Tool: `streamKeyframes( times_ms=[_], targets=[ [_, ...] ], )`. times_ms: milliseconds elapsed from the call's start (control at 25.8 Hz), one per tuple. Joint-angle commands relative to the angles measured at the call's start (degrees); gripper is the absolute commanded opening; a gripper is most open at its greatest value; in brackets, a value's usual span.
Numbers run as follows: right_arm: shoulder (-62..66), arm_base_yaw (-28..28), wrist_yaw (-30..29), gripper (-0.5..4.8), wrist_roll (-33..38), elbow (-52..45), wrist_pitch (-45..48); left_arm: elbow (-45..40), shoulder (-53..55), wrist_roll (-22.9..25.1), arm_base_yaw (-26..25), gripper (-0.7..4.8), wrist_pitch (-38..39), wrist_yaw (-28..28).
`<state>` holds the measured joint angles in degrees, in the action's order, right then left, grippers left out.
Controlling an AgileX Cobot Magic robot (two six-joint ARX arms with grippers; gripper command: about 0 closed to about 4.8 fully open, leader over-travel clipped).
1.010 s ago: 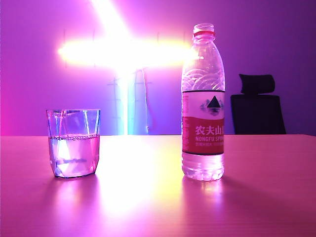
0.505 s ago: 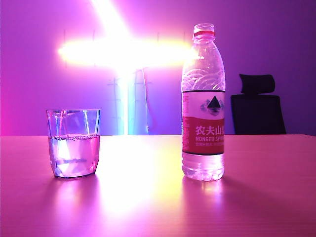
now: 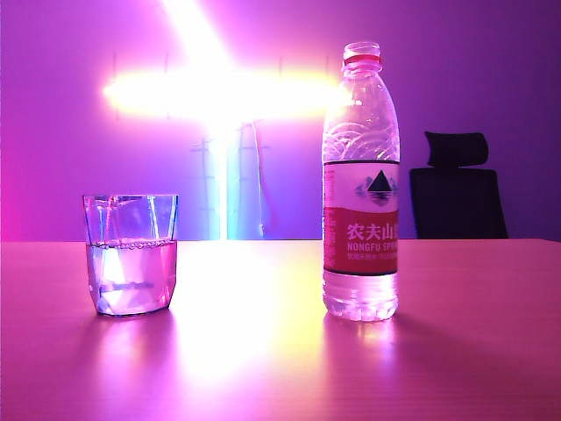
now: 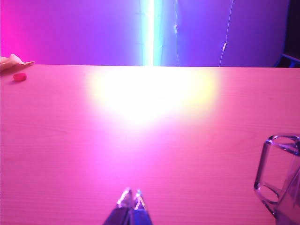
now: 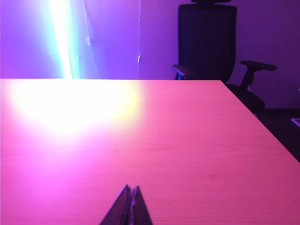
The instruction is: Pick up the mineral water bottle on the table and pour water into the mug until it's half full.
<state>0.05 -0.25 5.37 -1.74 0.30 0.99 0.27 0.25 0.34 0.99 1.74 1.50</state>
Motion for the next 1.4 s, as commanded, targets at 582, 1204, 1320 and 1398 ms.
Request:
streamKeyframes(
  times_ms=[582, 1204, 1320, 1398],
  targets=[
    [-0.09, 0.15, -1.73, -0.01, 0.33, -0.26, 1.22, 0.24, 0.09, -0.15, 0.04, -0.02, -0.52, -0.24],
    [-0.09, 0.13, -1.64, -0.01, 0.66, -0.26, 0.76, 0.24, 0.09, -0.15, 0.04, -0.02, -0.52, -0.24],
    [-0.09, 0.13, -1.64, -0.01, 0.68, -0.26, 0.76, 0.24, 0.09, -0.15, 0.04, -0.02, -0.52, -0.24],
    [-0.09, 0.13, -1.64, -0.01, 0.68, -0.26, 0.76, 0.24, 0.09, -0.15, 0.04, -0.02, -0.52, -0.24]
  ],
)
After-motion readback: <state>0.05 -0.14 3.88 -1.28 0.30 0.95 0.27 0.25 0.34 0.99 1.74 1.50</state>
